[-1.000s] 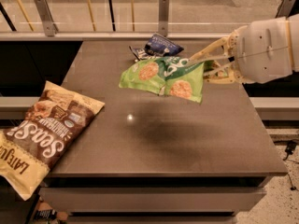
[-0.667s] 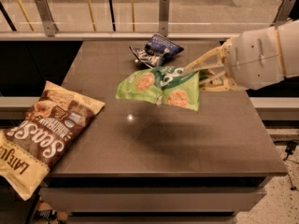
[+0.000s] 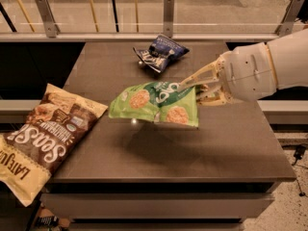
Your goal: Move green rice chip bag near brown chip bag
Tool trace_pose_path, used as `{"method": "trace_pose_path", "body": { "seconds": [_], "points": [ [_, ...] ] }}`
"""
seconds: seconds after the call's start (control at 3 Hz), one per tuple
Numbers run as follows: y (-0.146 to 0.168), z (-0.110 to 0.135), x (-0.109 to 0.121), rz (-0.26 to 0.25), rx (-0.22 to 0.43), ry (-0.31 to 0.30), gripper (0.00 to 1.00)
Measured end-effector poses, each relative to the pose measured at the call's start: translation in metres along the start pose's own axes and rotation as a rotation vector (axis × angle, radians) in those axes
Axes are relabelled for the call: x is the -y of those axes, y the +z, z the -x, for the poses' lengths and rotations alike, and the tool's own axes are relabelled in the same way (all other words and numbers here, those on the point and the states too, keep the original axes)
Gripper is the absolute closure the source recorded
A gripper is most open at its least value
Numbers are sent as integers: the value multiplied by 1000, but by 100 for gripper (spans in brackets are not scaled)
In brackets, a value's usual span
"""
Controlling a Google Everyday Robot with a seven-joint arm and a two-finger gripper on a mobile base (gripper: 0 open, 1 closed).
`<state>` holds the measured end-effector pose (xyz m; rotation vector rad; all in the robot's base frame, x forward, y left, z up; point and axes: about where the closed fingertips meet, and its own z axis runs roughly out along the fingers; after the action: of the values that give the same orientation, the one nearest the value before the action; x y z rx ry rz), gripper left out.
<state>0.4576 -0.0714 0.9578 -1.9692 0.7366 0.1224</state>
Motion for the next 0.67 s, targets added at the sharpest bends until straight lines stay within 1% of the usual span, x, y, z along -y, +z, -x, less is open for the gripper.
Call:
{"method": "trace_pose_path", "body": {
  "seconds": [0.33,0.67],
  "points": [
    [15,6,-2,-1,19,-25,100],
    [34,12,-2,1,-28,-47,100]
  ]
}}
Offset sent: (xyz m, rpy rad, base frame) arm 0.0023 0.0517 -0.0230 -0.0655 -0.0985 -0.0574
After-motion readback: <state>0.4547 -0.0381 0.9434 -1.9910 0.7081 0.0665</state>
